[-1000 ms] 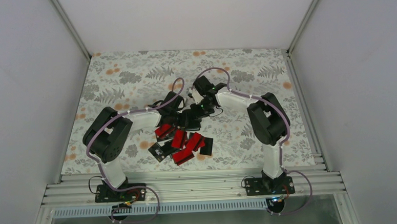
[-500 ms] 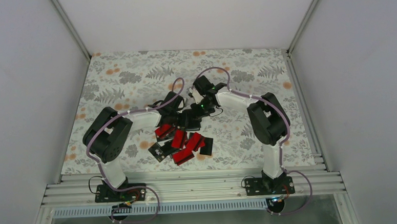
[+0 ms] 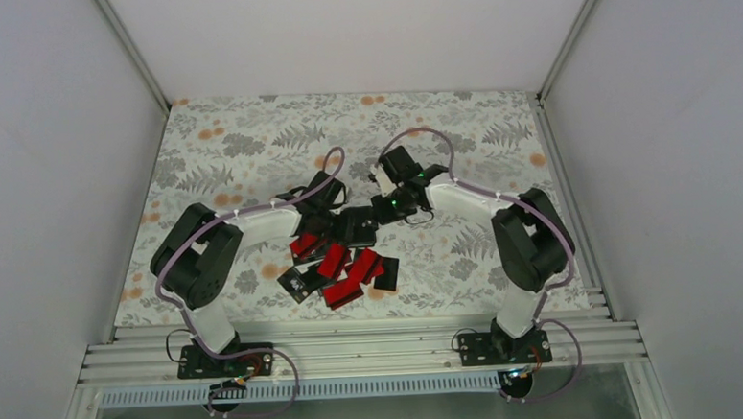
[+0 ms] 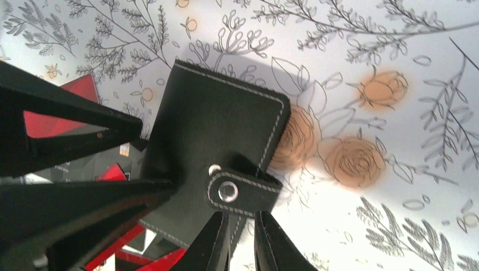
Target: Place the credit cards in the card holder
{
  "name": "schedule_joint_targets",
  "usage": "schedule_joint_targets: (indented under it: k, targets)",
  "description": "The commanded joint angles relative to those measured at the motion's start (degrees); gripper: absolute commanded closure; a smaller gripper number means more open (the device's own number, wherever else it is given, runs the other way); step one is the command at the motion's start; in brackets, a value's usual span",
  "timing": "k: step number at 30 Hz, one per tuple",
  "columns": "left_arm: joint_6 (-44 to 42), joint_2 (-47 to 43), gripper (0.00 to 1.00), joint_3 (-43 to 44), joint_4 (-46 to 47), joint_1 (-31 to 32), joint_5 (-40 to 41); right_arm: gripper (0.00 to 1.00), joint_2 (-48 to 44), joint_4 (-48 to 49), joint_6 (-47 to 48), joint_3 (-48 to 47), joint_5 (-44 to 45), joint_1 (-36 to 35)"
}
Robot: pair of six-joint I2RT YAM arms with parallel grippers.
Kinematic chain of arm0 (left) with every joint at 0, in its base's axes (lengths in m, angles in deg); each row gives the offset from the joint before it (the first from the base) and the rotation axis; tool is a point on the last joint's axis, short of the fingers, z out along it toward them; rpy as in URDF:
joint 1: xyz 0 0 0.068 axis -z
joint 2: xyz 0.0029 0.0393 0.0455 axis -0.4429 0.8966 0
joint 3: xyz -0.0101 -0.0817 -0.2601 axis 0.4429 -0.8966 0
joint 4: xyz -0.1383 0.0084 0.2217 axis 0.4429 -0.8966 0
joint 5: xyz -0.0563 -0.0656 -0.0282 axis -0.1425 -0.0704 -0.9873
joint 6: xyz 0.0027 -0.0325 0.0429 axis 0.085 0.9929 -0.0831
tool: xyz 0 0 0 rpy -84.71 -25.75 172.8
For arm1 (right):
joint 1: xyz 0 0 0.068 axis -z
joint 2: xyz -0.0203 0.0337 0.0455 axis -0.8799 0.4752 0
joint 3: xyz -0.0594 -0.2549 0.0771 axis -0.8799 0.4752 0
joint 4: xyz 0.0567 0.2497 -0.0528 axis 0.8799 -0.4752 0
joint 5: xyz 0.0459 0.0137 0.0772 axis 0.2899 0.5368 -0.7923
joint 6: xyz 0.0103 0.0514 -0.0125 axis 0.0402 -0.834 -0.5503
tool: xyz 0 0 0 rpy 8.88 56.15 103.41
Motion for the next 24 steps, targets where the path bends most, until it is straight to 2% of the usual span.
schedule_joint_targets:
  k: [1,10,17,24]
  targets:
    - [0.0,-3.0,0.48,2.8,-4.2,0.3,0.4,0.86,-5.5,6.3,-2.1,5.8,-3.6,1.5]
    - [1.9,-4.5,0.47,7.1,-6.2,0.2,-2.6,0.86,-13.0,12.7,-5.8,15.1,-6.6,3.5]
    - [4.3,0.6,0.52,9.0,-2.5,0.2,-8.5,0.86,-14.1,12.6,-4.9,16.4,-6.8,4.5]
    - [5.8,3.4,0.57,9.2,-0.4,0.1,-10.4,0.87,-15.1,12.5,-4.2,17.4,-6.9,5.3]
